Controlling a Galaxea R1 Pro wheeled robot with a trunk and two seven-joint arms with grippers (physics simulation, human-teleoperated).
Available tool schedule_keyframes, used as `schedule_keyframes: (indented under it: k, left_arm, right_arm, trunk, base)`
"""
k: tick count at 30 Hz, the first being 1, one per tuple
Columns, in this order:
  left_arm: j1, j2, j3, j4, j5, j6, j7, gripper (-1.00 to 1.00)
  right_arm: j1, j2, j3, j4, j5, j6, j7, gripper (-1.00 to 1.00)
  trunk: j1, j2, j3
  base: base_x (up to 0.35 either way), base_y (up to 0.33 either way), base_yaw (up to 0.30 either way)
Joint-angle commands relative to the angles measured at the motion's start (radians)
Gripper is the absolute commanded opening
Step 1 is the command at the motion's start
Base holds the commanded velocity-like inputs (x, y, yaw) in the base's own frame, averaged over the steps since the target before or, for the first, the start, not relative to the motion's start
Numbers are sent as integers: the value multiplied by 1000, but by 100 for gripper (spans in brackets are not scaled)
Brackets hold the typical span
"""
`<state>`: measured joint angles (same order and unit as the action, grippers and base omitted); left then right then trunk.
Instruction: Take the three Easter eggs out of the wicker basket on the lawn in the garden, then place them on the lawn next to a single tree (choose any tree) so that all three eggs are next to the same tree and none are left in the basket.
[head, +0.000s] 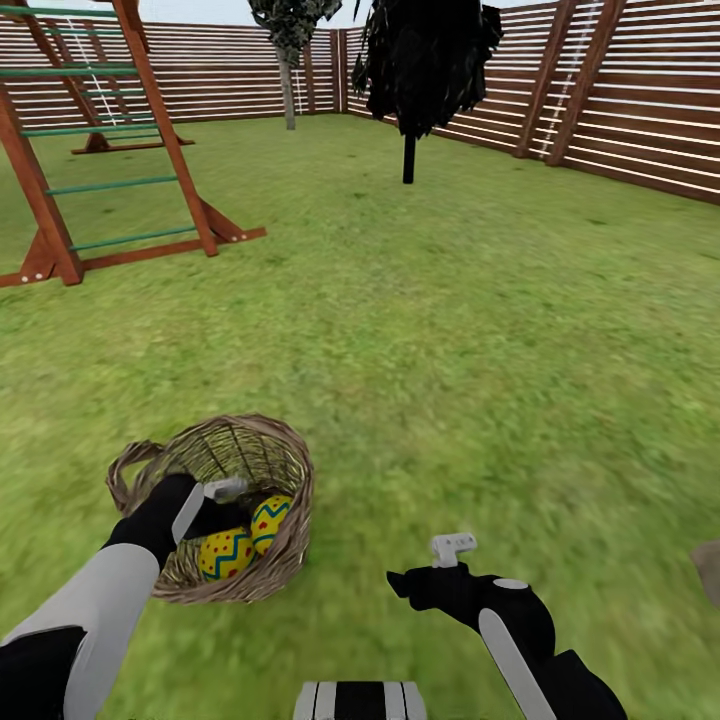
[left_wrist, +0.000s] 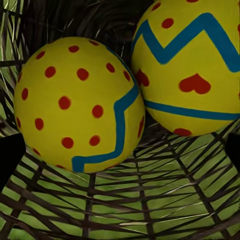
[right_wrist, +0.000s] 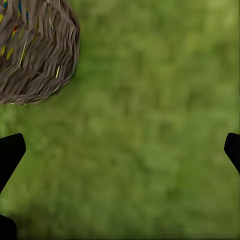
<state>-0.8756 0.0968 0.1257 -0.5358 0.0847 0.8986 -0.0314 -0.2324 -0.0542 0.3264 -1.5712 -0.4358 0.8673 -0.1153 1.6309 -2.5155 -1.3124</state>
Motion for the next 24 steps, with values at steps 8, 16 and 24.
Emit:
schedule_keyframes:
  k: [8,16,24]
  left_arm:
    - [0,0,2,-11,5,4,1,100]
    - [0,0,3,-43,5,5,33,100]
    - [1,0,3,-53,6,5,53,100]
  right_arm:
    - [-1,-1,2,-1,-11,2,-10,100]
    - [-1,0,2,-1,-11,2,-10,100]
    - [-1,-1,2,-1,-11,2,-10,100]
  trunk:
    - [2,-2,-20]
    - [5,-3,-47]
    - [5,-3,-47]
  base:
    - [0,0,0]
    - [0,0,0]
    - [0,0,0]
